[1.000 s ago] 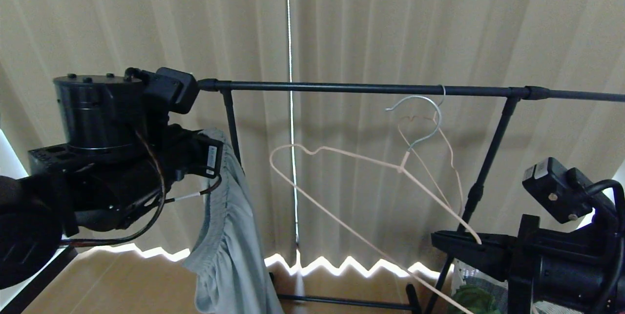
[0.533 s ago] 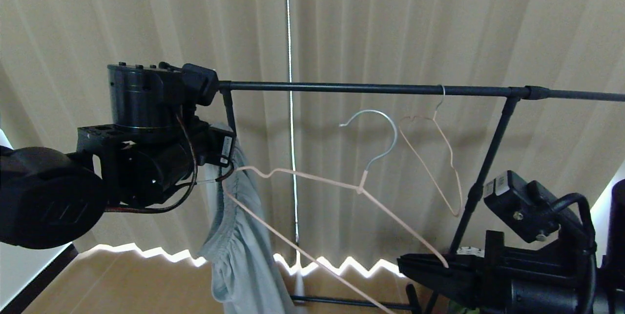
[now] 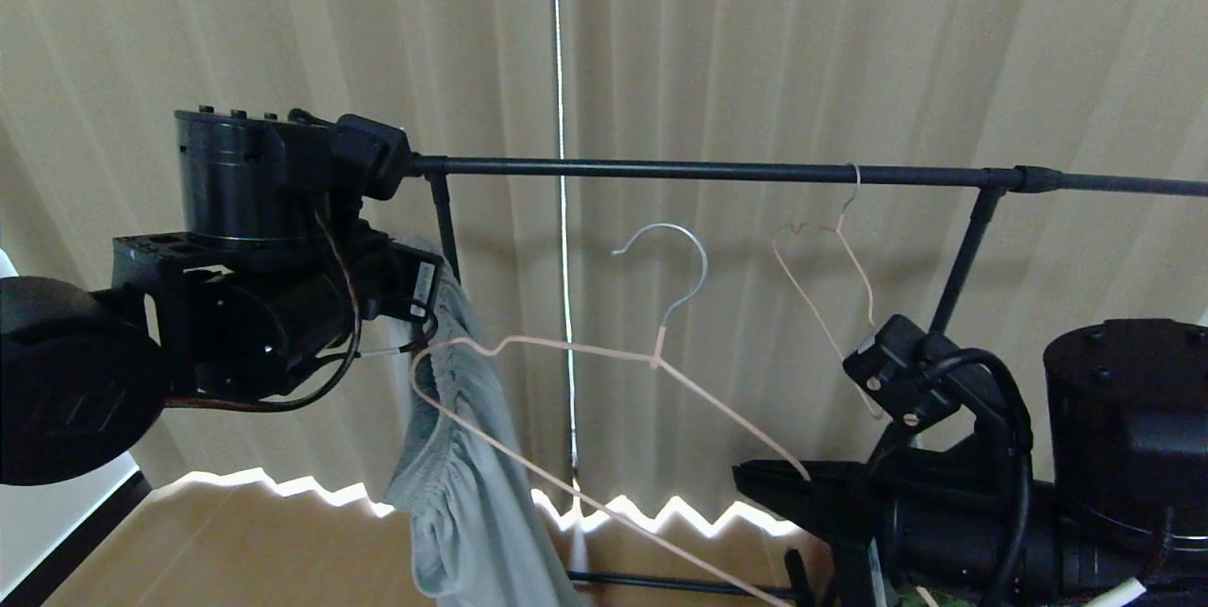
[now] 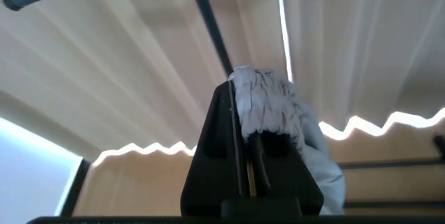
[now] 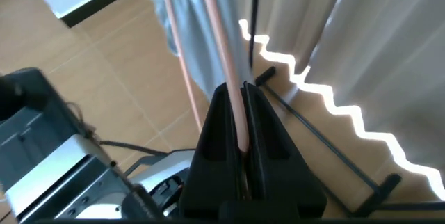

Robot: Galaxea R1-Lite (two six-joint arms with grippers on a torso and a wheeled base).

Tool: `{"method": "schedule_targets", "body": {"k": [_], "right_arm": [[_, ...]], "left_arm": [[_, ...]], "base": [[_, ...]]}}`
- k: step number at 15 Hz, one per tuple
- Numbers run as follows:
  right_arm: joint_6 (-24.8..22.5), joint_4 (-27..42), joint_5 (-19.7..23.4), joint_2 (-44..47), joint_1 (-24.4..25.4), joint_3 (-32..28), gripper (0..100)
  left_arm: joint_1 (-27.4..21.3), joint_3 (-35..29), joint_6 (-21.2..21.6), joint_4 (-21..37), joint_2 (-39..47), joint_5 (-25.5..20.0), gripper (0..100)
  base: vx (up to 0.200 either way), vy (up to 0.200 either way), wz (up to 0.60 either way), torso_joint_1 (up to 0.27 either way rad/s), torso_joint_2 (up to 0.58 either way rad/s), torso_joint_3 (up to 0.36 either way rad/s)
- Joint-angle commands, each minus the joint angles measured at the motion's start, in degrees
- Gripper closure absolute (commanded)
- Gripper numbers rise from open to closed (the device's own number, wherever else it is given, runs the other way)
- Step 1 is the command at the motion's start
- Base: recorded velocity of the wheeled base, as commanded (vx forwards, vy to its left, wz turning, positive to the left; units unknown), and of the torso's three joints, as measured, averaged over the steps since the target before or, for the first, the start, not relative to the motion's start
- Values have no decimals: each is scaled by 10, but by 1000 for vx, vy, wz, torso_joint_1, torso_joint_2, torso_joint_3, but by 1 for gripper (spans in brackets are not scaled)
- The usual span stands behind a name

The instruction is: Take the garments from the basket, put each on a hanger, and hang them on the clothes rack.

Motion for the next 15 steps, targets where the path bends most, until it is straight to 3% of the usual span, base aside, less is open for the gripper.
{"method": "schedule_targets", "body": {"k": [1, 5, 7, 10, 15], "right_arm": [[1, 1, -4, 6, -1, -6, 100], [1, 0, -28, 22, -20, -23, 100], [38, 0, -33, 32, -25, -33, 100], [63, -1, -86, 61, -25, -59, 100], [63, 0, -104, 62, -21, -69, 100]], "left_arm": [[2, 5, 11, 7, -8, 6, 100], [1, 6, 40, 87, -37, 11, 100], [-1, 11, 40, 109, -49, 11, 100], [-1, 29, 59, 110, -53, 11, 100], [2, 41, 132, 110, -60, 11, 100]], "base": [[0, 0, 0, 0, 0, 0], [0, 0, 0, 0, 0, 0], [0, 0, 0, 0, 0, 0], [0, 0, 0, 0, 0, 0], [0, 0, 0, 0, 0, 0]]}}
